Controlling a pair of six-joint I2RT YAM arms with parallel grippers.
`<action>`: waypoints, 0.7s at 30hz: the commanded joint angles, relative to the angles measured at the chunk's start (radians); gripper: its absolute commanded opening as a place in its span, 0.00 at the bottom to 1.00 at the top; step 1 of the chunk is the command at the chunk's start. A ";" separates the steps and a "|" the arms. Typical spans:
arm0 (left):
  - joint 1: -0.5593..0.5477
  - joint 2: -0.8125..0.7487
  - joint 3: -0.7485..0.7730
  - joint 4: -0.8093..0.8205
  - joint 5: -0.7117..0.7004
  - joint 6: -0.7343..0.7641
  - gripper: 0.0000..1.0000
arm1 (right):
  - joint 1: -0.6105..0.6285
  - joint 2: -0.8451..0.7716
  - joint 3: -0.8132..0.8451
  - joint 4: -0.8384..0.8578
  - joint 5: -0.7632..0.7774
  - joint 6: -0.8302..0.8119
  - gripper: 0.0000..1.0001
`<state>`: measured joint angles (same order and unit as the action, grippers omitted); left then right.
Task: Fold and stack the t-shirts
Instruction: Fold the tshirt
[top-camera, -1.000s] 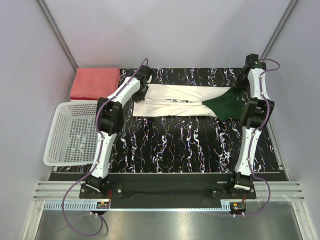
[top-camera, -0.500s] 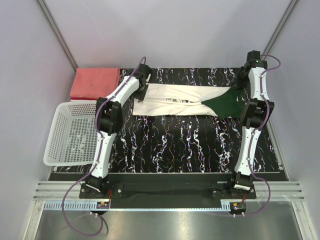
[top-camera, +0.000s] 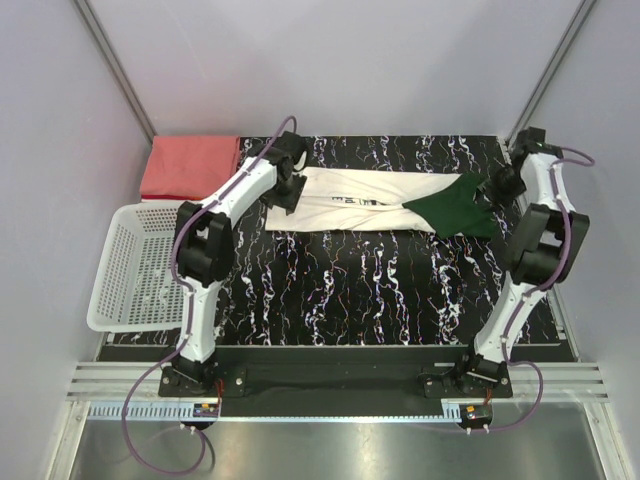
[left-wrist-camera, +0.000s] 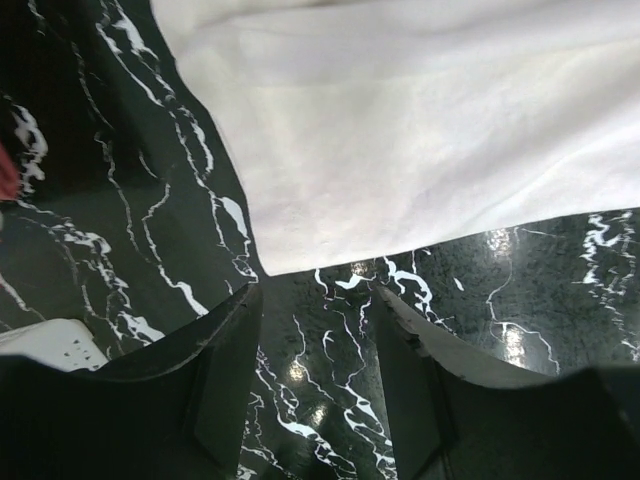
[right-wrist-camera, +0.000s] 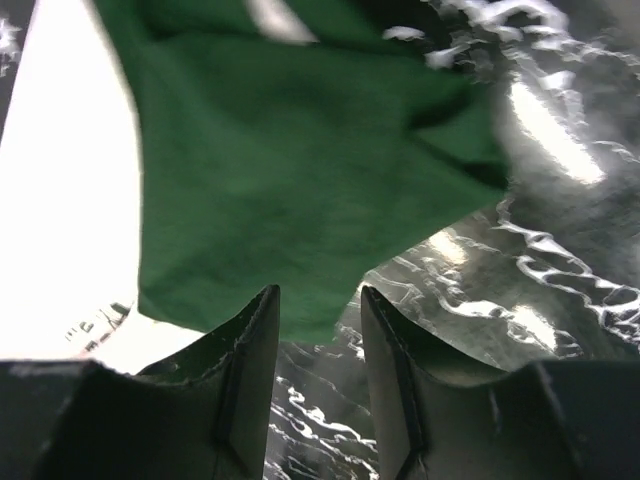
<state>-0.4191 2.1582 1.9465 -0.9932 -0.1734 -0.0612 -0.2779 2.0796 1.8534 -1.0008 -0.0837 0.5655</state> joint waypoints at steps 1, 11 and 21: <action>0.009 0.018 -0.015 0.022 0.032 0.004 0.53 | -0.072 -0.091 -0.126 0.116 -0.034 0.046 0.45; 0.008 0.126 0.020 0.033 -0.029 0.026 0.52 | -0.121 -0.021 -0.175 0.226 -0.100 0.056 0.41; 0.008 0.153 -0.021 0.033 -0.100 0.021 0.43 | -0.121 -0.021 -0.290 0.272 -0.031 0.074 0.45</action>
<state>-0.4152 2.3093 1.9327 -0.9749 -0.2249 -0.0463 -0.3992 2.0701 1.6005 -0.7677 -0.1467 0.6239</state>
